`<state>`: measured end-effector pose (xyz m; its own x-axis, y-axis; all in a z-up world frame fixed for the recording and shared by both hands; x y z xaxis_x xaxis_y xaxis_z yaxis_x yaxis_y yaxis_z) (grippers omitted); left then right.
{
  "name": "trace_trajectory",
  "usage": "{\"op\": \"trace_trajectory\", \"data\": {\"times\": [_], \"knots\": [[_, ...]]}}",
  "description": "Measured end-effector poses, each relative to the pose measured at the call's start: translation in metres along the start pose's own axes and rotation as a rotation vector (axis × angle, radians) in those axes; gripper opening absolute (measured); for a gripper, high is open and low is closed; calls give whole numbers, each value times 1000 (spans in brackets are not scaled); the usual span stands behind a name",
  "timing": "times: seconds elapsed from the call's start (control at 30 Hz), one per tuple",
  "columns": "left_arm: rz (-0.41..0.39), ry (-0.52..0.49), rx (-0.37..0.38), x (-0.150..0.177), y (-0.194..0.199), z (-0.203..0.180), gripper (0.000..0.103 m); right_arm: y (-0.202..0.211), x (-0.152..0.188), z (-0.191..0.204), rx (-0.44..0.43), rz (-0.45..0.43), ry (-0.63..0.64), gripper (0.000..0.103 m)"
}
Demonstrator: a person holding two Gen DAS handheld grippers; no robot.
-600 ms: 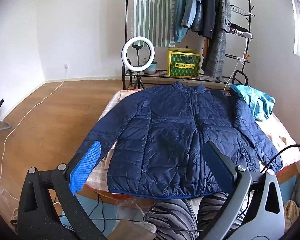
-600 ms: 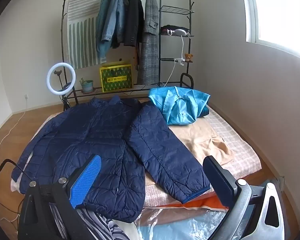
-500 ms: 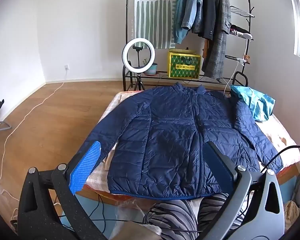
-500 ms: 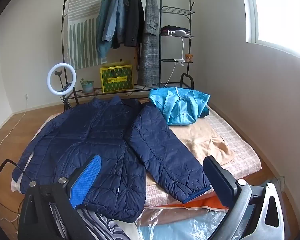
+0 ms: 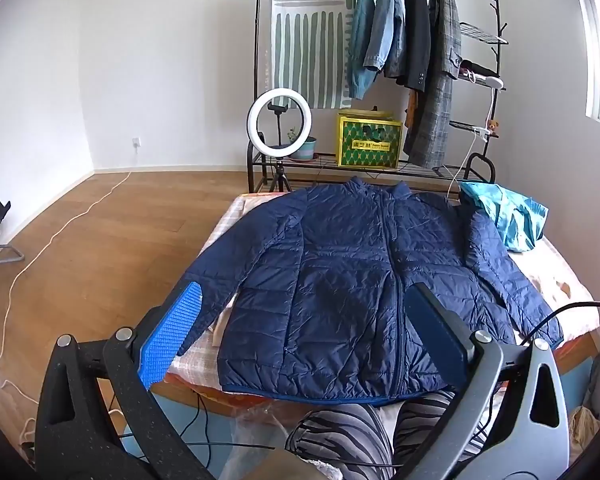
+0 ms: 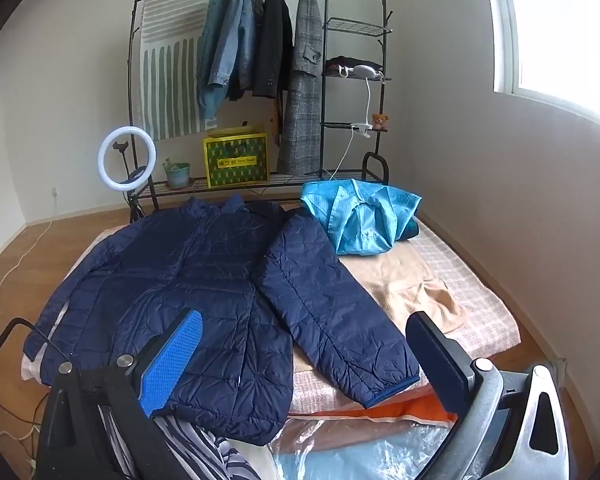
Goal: Fold large clothes
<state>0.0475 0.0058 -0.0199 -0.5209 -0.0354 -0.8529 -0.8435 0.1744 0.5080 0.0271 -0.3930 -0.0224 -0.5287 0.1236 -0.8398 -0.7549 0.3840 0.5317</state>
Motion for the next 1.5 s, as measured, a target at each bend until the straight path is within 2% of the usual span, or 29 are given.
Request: {"op": "trace_trajectory", "data": {"times": [0.77, 1.5], "knots": [[-8, 3, -7, 0, 6, -5, 103, 11, -8, 5, -14, -37, -1, 103], [-5, 4, -5, 3, 7, -4, 103, 10, -8, 6, -12, -35, 0, 103]]}}
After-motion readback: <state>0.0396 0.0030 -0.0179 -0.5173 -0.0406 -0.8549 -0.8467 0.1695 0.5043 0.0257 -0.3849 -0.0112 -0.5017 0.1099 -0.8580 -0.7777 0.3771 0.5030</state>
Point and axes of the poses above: each gripper's, at about its wrist camera, not at the fingertips, and y roughly against the way its jaws point, z to its left, x to its underside, the point moved 7 cm from there along -y, roughly the way its jaws point, and after that the axes turned 10 degrees about x, right-handed, at the moved point
